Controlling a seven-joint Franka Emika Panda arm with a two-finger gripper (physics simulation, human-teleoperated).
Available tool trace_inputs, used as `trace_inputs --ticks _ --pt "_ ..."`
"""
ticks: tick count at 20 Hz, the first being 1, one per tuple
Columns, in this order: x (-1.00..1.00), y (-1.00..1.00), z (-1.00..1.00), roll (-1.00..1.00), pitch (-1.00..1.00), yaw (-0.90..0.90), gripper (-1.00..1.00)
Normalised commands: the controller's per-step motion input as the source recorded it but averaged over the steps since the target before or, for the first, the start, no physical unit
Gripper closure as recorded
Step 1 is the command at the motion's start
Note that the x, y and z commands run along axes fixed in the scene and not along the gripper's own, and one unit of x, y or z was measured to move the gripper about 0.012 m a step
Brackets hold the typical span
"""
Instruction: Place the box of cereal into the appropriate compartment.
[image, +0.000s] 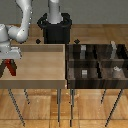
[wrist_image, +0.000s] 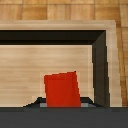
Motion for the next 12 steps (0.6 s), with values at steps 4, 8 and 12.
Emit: trace_inputs --ticks 4,8,12 --pt "0.00 0.00 0.75 0.00 0.00 0.00 1.00" --pt "0.00 0.00 1.00 0.00 0.00 0.00 1.00" --pt "0.00 0.00 1.00 0.00 0.00 0.00 1.00"
